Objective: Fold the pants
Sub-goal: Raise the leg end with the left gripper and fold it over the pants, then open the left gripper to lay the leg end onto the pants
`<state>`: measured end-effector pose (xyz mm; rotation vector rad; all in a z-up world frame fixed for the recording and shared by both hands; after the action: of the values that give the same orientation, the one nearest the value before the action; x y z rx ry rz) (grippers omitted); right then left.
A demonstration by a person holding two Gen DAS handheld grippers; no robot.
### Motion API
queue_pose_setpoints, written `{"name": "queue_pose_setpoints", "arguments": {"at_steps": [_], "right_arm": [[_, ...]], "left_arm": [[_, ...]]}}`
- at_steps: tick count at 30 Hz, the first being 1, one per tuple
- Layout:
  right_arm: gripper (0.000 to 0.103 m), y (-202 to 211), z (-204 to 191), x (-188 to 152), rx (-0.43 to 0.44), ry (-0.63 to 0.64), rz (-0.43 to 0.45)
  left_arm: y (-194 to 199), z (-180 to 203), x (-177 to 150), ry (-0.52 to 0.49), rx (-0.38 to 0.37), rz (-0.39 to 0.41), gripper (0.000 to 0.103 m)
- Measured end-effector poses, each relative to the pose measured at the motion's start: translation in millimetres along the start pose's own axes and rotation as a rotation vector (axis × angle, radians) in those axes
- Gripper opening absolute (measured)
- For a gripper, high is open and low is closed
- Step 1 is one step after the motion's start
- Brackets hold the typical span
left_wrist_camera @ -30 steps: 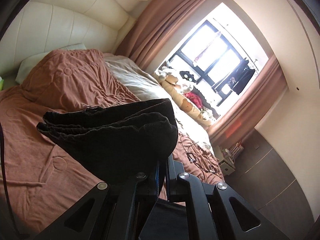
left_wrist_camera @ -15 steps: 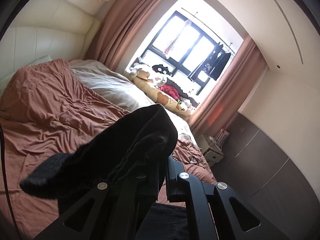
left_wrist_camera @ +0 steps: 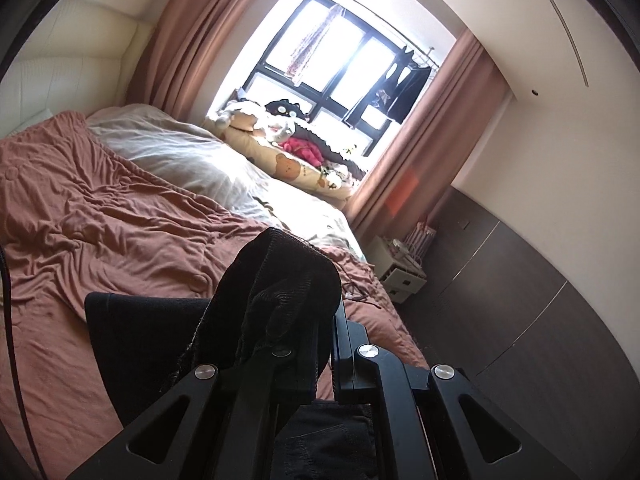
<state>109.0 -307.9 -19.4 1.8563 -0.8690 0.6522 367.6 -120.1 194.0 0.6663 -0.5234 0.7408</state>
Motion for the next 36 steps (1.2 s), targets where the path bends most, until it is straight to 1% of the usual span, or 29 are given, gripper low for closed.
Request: {"name": "queue_pose_setpoints", "arguments": {"at_steps": [6,10,17,23,26,28,33,36], "right_arm": [[0.003,29.4,26.2,-8.2,-0.022,-0.042,0.025],[0.003,47.4,40.8,-11.9,-0.043,-0.064,0.038],[0.003,69.8,66.2,-20.6,-0.087,-0.121,0.047],[0.003,77.0,81.6,-26.3,-0.119,-0.158,0.037],[0.003,76.7,88.4,-27.1,-0.133,-0.177,0.032],[0.003,77.9,93.5,-27.6,-0.138,-0.193,0.034],[0.003,84.6,99.9,-29.6,-0.163,-0.199,0.029],[0.003,88.8,102.8,-31.9,-0.177,-0.207,0.024]], "left_arm": [[-35.2,31.2,-24.1,-0.021,-0.023,-0.054,0.005],[-64.8,47.2,-48.1,-0.029,-0.041,-0.112,0.005],[-126.3,45.9,-99.9,0.001,-0.049,-0.247,0.005],[-167.6,52.4,-156.5,0.011,-0.073,-0.376,0.005],[-181.1,56.8,-187.2,0.015,-0.091,-0.440,0.005],[-190.5,59.8,-207.2,0.007,-0.092,-0.472,0.005],[-213.7,64.7,-262.0,0.006,-0.099,-0.585,0.005],[-223.5,65.5,-292.0,-0.002,-0.092,-0.651,0.009]]}}
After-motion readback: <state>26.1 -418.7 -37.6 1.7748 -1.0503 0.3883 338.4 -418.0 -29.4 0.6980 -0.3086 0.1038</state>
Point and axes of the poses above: each gripper's, at about its wrist camera, not at the fingertips, and y roughly against the way its jaws point, z to its right, x to its top, the point moved 2 cm from there along -y, roughly the way its jaws point, and after that the axes turned 12 degrees about y, right-handed, at the moved point
